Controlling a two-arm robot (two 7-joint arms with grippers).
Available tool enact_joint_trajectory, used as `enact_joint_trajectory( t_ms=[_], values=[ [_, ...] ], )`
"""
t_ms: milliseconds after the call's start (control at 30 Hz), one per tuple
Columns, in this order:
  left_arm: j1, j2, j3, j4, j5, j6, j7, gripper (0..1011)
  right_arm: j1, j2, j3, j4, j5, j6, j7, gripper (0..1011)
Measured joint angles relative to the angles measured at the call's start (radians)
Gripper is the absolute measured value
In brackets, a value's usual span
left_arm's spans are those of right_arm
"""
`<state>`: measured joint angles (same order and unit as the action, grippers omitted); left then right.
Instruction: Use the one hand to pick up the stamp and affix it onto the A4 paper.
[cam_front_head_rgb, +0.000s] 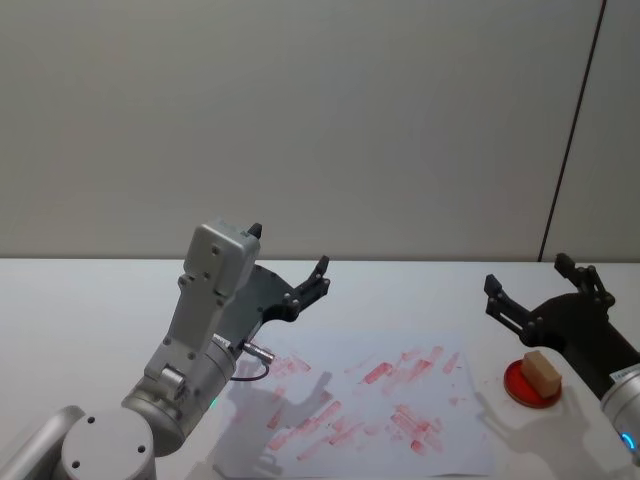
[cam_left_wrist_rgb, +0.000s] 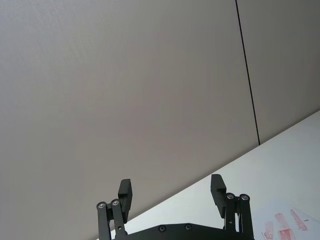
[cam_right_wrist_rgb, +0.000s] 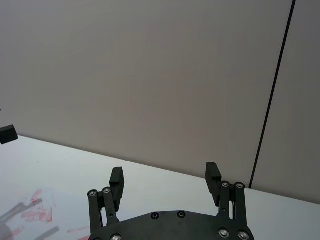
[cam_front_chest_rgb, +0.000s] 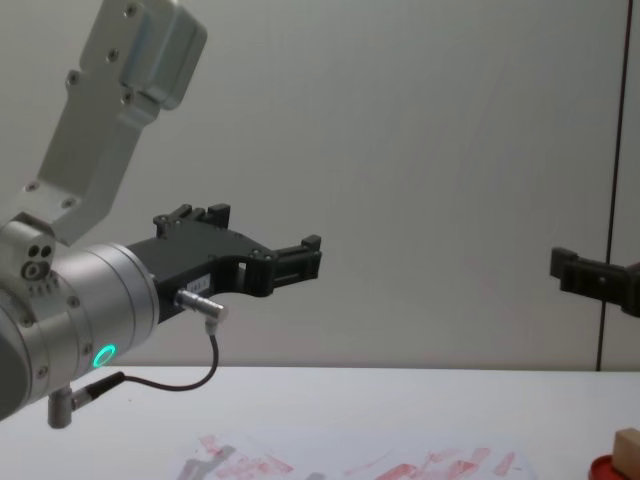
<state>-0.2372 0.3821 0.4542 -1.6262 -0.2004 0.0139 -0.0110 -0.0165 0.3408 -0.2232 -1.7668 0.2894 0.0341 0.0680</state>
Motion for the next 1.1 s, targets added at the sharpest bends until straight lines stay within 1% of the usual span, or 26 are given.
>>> enact_joint_trajectory(
  t_ms=[333,600,900,1100],
  values=[
    [0.000,0.000,0.000,0.000,0.000,0.000,0.000,1003,-0.033,0.038,0.029,-0.013,0.038,0.007,-0.004,1001],
    [0.000,0.000,0.000,0.000,0.000,0.000,0.000,1002,-0.073,0.064,0.046,-0.029,0.060,0.044,-0.035,1001],
    [0.000,0.000,0.000,0.000,0.000,0.000,0.000,1002,-0.098,0.071,0.049,-0.033,0.061,0.108,-0.054,1001],
    [0.000,0.000,0.000,0.000,0.000,0.000,0.000,1002,-0.100,0.063,0.039,-0.012,0.034,0.162,-0.059,1001]
  ],
)
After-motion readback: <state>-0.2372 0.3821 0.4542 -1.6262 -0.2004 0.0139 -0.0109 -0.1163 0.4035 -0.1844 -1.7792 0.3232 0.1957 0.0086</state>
